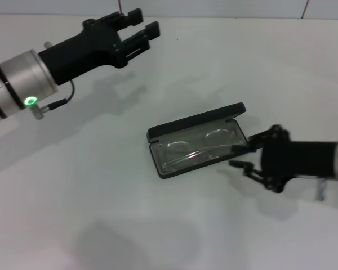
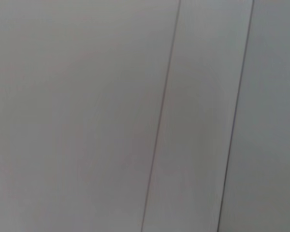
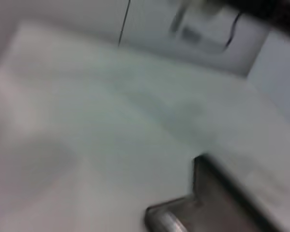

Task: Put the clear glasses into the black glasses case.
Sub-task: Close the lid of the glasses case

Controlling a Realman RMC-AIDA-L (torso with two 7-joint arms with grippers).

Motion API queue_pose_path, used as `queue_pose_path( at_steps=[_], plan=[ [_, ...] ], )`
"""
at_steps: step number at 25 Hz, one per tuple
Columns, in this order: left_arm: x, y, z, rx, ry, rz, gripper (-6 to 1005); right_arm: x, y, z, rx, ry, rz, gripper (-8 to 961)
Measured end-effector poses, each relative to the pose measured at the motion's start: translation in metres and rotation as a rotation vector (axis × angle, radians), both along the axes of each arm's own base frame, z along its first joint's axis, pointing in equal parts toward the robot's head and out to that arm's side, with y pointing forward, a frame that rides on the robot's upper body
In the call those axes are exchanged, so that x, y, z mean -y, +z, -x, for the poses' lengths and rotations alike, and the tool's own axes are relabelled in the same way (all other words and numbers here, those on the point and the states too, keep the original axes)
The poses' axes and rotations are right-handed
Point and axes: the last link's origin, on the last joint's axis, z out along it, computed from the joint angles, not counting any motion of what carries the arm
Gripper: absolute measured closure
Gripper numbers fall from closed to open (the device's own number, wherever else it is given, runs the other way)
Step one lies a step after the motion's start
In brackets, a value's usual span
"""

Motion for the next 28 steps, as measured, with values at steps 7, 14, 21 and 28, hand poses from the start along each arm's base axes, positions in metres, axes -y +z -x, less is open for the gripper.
queue_pose_path(
  at_steps=[7,14,21,28],
  plan=[
    [0.002,-0.008,-0.004,-0.018,-0.017,0.031,489,-0.038,0.067,-0.033,-0.368,-0.234,-0.019,703],
    [0.009,-0.025,0.0,-0.105,-0.033,0.112,487,-0.055,0.071,-0.041,-0.498,-0.271,-0.048,653],
    [0.001,-0.044,-0.004,-0.177,0.014,0.178,430,-0.054,0.076,-0.036,-0.607,-0.218,-0.126,396],
    [-0.011,-0.066,-0.002,-0.297,0.082,0.196,336,-0.053,0.077,-0.037,-0.608,-0.214,-0.132,270]
  ],
)
